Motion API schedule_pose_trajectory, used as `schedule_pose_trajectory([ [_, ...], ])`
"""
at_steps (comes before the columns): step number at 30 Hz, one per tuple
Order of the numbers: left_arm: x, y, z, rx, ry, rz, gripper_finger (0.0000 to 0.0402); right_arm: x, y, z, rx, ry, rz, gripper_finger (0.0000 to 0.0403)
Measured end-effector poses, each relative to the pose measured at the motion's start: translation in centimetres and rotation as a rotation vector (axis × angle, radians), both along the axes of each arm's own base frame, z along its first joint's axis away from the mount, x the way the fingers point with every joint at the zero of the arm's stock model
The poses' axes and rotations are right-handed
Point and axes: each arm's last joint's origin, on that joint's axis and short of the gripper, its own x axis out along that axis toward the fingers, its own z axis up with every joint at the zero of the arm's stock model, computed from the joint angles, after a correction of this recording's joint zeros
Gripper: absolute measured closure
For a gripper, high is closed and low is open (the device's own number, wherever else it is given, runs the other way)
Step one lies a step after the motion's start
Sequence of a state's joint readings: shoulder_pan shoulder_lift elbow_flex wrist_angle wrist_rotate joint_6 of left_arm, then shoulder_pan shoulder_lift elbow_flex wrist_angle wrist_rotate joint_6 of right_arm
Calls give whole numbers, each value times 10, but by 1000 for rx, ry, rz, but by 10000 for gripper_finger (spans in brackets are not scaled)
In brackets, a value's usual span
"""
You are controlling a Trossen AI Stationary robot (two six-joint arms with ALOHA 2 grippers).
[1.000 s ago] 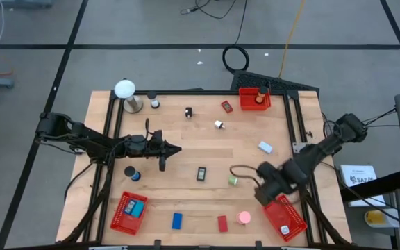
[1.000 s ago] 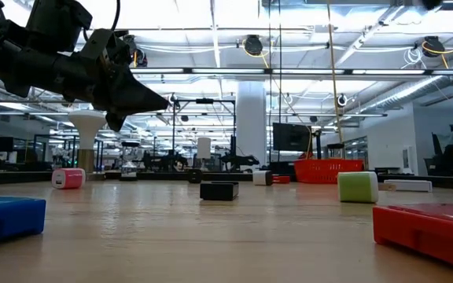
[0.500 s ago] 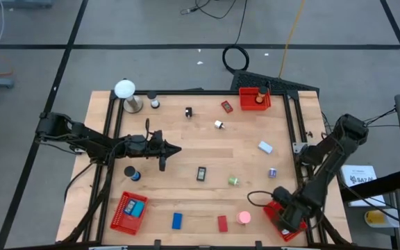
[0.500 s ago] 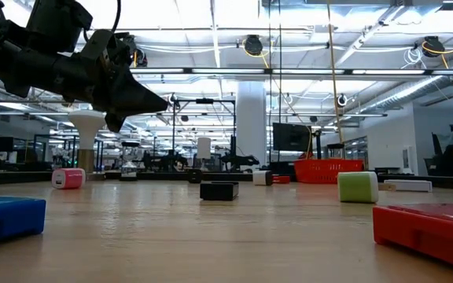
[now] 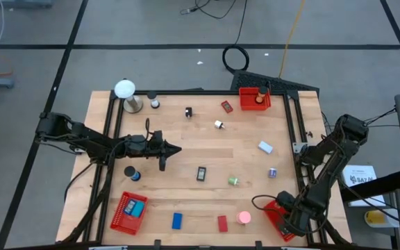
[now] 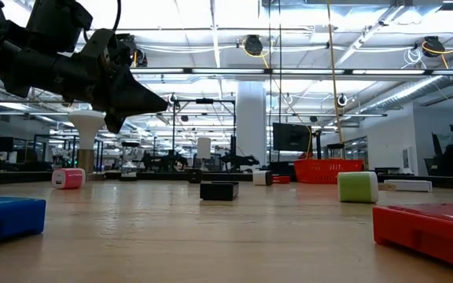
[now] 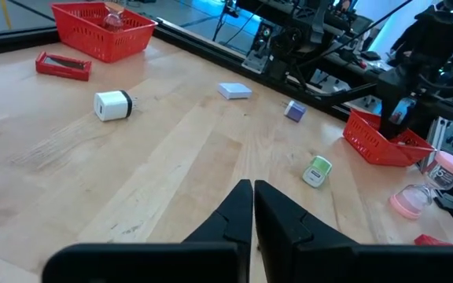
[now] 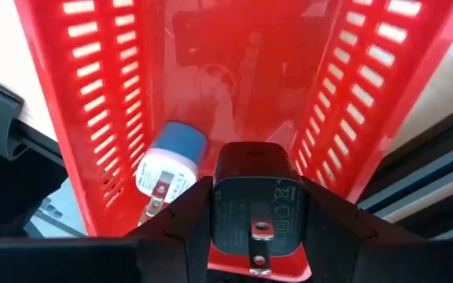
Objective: Pick & Place Office items
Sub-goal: Put the bottom black charger adapter into the bottom right red basket
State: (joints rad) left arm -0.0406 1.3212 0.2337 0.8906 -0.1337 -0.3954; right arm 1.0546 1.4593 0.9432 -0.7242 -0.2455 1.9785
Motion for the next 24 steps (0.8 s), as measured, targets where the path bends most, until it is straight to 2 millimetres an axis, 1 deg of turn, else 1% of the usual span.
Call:
schedule_pose_trajectory([
  [2, 0, 0, 0, 1, 0, 0, 390, -1, 0, 0, 6, 13, 5, 252],
  [5, 0, 0, 0, 1, 1, -1, 399, -2, -1, -6, 24, 30, 11, 246],
  [8, 0, 0, 0, 1, 2, -1, 392, -3, -3, -12, 33, 34, 14, 250],
  [12, 0, 0, 0, 2, 5, 5, 386, -4, -3, -13, 33, 31, 20, 250],
  [19, 0, 0, 0, 6, 6, 5, 399, -4, -2, -13, 50, 54, 29, 200],
  [24, 0, 0, 0, 8, 6, 5, 385, -4, -1, -12, 80, 63, 37, 188],
])
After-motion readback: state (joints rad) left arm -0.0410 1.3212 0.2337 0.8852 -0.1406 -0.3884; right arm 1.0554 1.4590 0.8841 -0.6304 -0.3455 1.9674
